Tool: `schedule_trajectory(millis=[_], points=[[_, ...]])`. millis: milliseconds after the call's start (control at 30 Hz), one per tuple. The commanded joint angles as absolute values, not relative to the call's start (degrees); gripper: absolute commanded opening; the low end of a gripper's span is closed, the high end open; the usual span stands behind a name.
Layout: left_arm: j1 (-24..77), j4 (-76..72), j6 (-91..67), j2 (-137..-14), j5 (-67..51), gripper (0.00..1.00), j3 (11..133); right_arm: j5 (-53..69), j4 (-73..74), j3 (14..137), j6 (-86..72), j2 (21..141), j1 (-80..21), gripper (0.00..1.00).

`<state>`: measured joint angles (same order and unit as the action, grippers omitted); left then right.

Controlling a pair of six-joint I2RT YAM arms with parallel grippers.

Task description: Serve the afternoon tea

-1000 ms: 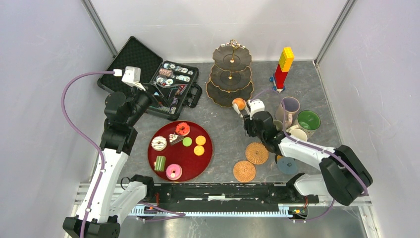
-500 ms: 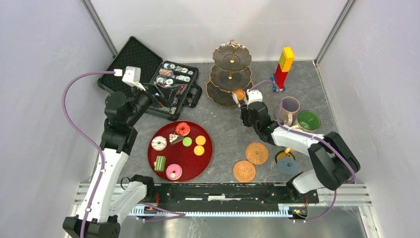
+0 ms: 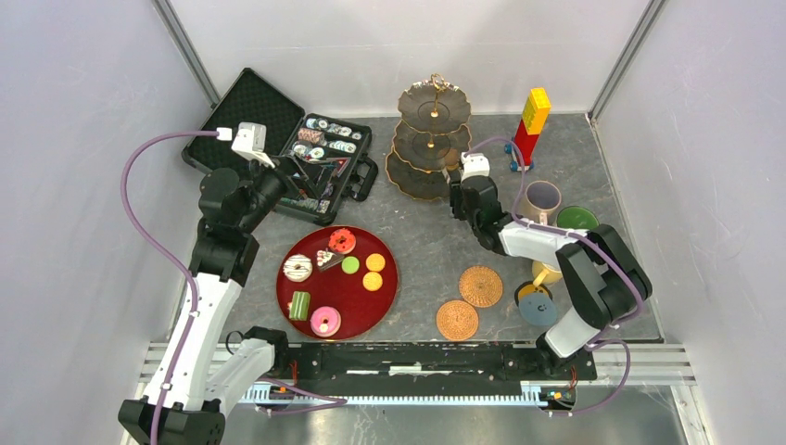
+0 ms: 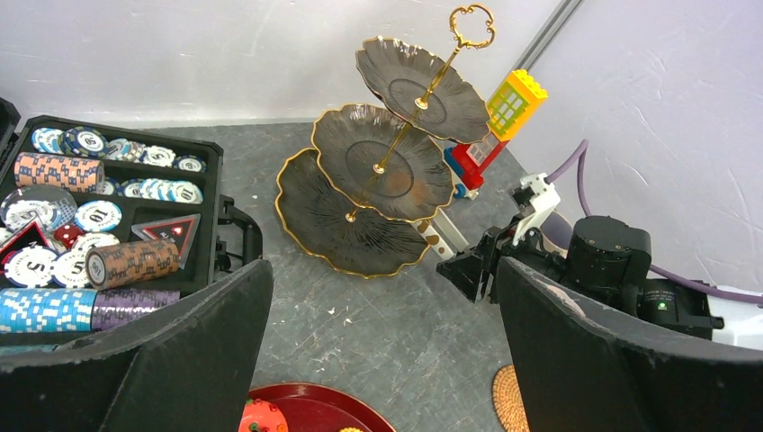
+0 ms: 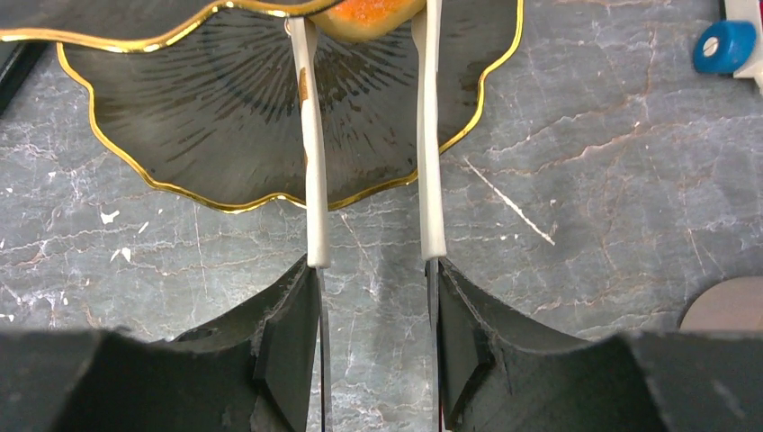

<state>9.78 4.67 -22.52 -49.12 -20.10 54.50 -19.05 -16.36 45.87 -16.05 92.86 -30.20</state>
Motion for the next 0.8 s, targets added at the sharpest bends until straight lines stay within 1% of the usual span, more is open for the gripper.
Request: schedule_trajectory(millis=[0, 67, 333, 767], points=[[9.9, 3.6, -24.7, -49.2, -21.8, 1.0, 56.6, -17.9, -24.2, 44.9, -13.3, 92.8, -29.3, 0.48], [10.0, 3.6, -24.9, -49.2, -21.9, 1.0, 56.7, -17.2, -25.3, 44.8, -12.9, 93.6, -29.0, 0.5], [10.0, 3.4, -25.3, -49.1, -22.4, 1.0, 56.7, -16.0, -22.6, 48.5, -11.1, 97.9, -28.7, 0.55], [10.1, 3.3, -25.5, -49.2, -22.3, 1.0, 56.6, -16.3, -22.6, 48.3, -10.7, 99.2, -28.7, 0.65]])
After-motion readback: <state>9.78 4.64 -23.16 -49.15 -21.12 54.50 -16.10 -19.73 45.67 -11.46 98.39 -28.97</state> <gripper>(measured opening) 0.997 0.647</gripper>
